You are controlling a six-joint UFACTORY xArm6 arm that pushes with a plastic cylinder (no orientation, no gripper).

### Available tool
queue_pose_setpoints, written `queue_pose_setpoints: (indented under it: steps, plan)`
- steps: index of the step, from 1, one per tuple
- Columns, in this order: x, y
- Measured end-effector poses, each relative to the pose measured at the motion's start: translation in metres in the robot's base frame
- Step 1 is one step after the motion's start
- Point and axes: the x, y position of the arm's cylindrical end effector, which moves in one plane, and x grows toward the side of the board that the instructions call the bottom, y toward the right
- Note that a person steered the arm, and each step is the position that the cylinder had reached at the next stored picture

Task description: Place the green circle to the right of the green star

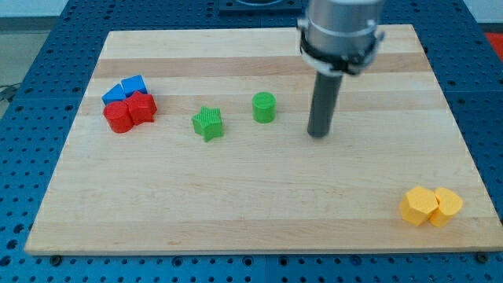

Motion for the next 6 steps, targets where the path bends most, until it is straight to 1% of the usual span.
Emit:
queue_pose_setpoints:
  steps: [1,2,3,4,6]
  plan:
    - [-0.034,-0.002]
    - [-0.049,-0.025]
    - [-0.046,-0.060]
    - [-0.025,-0.076]
    - [-0.031,-0.095]
